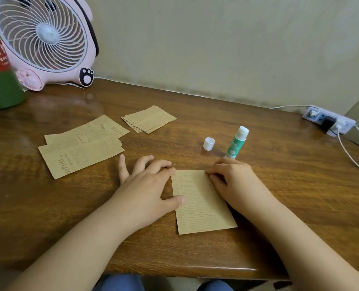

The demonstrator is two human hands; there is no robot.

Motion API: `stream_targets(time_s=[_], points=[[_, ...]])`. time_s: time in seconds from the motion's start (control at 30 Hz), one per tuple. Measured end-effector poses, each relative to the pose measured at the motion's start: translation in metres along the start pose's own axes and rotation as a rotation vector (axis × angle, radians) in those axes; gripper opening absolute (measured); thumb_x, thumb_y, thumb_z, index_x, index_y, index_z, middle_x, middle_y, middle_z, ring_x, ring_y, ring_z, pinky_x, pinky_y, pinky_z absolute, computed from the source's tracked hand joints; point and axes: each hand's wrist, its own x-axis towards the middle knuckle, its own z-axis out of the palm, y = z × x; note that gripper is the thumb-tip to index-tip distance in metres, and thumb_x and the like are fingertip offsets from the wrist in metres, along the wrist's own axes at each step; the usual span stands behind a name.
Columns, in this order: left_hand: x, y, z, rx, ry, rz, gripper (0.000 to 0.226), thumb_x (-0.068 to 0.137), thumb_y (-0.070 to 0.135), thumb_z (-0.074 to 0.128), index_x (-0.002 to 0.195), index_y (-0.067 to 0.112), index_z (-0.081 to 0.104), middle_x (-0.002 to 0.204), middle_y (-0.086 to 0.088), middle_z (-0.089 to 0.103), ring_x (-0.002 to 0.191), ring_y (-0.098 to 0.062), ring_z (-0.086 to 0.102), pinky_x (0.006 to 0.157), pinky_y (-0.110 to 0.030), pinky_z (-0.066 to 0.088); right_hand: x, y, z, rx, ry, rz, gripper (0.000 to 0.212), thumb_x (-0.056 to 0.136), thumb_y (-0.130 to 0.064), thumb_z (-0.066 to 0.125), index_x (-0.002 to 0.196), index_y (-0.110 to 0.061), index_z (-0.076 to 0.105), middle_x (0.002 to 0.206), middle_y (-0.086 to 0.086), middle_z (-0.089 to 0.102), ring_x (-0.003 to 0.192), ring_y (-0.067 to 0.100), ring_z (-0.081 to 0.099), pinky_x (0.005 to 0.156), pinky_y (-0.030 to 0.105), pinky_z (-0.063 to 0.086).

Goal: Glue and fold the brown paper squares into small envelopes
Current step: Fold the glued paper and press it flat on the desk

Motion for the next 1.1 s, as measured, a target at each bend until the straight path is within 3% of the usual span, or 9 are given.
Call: stream_targets(time_s=[0.2, 0.43, 0.67, 0.77, 0.9, 1.03, 1.1], points=[[-0.002, 0.001, -0.002, 0.009, 0.007, -0.009, 0.072, 0.081, 0.072, 0.038, 0.144, 0.039, 0.029, 0.150, 0.026, 0.014, 0.141, -0.009, -0.004, 0.107, -0.056, -0.022, 0.011, -0.045, 0.016, 0.038, -0.097, -0.227, 0.036, 0.082, 0.000, 0.049, 0.110, -0.012, 0.069, 0.100, 0.005, 0.064, 0.096, 0.022, 0.059, 0.079, 0.037, 0.051], [-0.003, 0.001, -0.002, 0.030, -0.009, -0.008, 0.073, 0.082, 0.072, 0.036, 0.146, 0.037, 0.027, 0.150, 0.025, 0.014, 0.142, -0.009, -0.006, 0.107, -0.057, -0.023, 0.000, -0.006, -0.001, -0.029, -0.043, -0.006, 0.033, 0.087, -0.004, 0.046, 0.109, -0.014, 0.069, 0.108, -0.004, 0.063, 0.103, 0.015, 0.058, 0.087, 0.025, 0.045], [-0.003, 0.001, -0.002, 0.033, -0.002, -0.022, 0.074, 0.081, 0.074, 0.035, 0.145, 0.039, 0.027, 0.150, 0.026, 0.014, 0.141, -0.009, -0.005, 0.107, -0.057, -0.022, 0.009, -0.044, 0.015, 0.000, -0.134, -0.202, 0.043, 0.083, -0.001, 0.045, 0.120, -0.013, 0.063, 0.112, 0.004, 0.060, 0.108, 0.020, 0.053, 0.087, 0.034, 0.047], [-0.004, 0.001, -0.003, 0.090, 0.007, -0.015, 0.081, 0.076, 0.081, 0.024, 0.145, 0.039, 0.027, 0.151, 0.024, 0.013, 0.141, -0.010, -0.005, 0.106, -0.058, -0.022, 0.008, -0.038, 0.014, 0.010, -0.097, -0.148, 0.041, 0.085, -0.002, 0.045, 0.120, -0.014, 0.064, 0.113, 0.000, 0.060, 0.111, 0.016, 0.051, 0.090, 0.031, 0.045], [-0.008, 0.005, -0.008, 0.147, 0.035, -0.008, 0.073, 0.084, 0.074, 0.026, 0.147, 0.035, 0.026, 0.154, 0.019, 0.011, 0.143, -0.014, -0.007, 0.105, -0.060, -0.023, 0.000, -0.009, 0.000, -0.093, -0.065, -0.020, 0.037, 0.089, -0.008, 0.043, 0.117, -0.018, 0.065, 0.115, -0.005, 0.060, 0.111, 0.016, 0.049, 0.092, 0.026, 0.041], [-0.015, 0.022, -0.011, 0.346, 0.083, -0.011, 0.073, 0.089, 0.070, 0.018, 0.143, 0.026, 0.038, 0.157, 0.009, 0.016, 0.144, -0.021, 0.000, 0.102, -0.065, -0.024, -0.010, -0.010, -0.011, -0.164, -0.048, -0.012, 0.038, 0.093, -0.017, 0.040, 0.125, -0.026, 0.058, 0.119, -0.009, 0.053, 0.103, 0.011, 0.040, 0.093, 0.021, 0.036], [-0.024, 0.037, -0.016, 0.476, 0.107, -0.062, 0.075, 0.090, 0.069, 0.014, 0.138, 0.021, 0.047, 0.156, -0.002, 0.022, 0.144, -0.029, 0.005, 0.098, -0.066, -0.027, -0.019, -0.024, -0.011, -0.098, -0.056, -0.041, 0.040, 0.095, -0.019, 0.040, 0.133, -0.026, 0.050, 0.124, -0.010, 0.048, 0.112, 0.011, 0.040, 0.095, 0.019, 0.033]])
